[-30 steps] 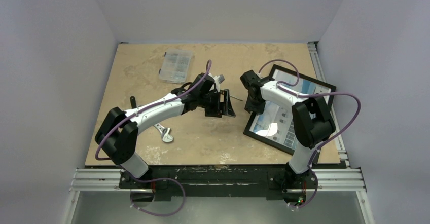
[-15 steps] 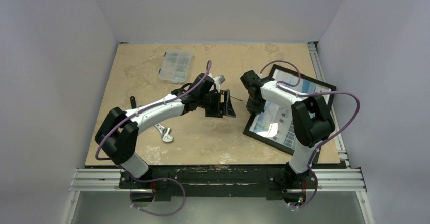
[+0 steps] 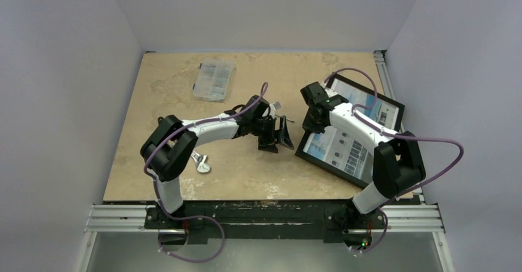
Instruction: Take the photo out of the frame
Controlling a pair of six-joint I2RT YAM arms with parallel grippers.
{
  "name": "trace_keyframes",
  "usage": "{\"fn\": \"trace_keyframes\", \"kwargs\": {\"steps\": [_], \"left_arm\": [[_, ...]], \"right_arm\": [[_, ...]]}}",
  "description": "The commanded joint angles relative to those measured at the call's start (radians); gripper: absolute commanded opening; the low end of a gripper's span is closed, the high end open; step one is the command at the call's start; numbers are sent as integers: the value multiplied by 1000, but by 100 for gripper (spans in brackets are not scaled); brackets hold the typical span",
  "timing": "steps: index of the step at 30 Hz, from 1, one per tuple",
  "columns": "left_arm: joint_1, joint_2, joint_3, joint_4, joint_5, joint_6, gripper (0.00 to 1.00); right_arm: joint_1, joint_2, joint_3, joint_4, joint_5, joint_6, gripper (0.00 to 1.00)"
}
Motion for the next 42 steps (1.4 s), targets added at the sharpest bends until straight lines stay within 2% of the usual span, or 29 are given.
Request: {"fn": "trace_keyframes", "kwargs": {"steps": [1,4,7,12,23,27,30,31,35,37,39,42], "left_arm": [[-6,48,48,235,131,-109,77],[-24,92,74,304,172,-160,76],[-42,135,121,304,175,-172,74],[-63,198,150,353,183,-224,65],[-81,205,142,404,176,-245,30],[-79,165,149,323,132,-183,0],[-81,114,173,203,59,-87,0],[-81,96,185,144,30,-55,0],[-81,39,271,-72,-92,62,0],[-81,15,321,-161,-147,109,0],[-81,-7,372,-265,-205,159,0],[-79,-26,466,-391,-287,233,0]], "right_arm": [[-3,-55,-16,86,-42,-2,0],[-7,-69,-32,100,-57,-7,0],[-11,-81,-46,113,-73,-7,0],[-21,-109,-75,133,-99,-6,0],[-30,-154,-84,136,-105,-4,0],[-31,-155,-66,130,-107,-26,0],[-30,-158,-39,99,-107,-78,0],[-29,-161,-27,80,-98,-96,4],[-30,-234,1,23,-26,-164,44],[-29,-293,9,8,17,-189,59],[-30,-347,36,-19,57,-204,66],[-31,-412,87,-86,113,-213,67]]}}
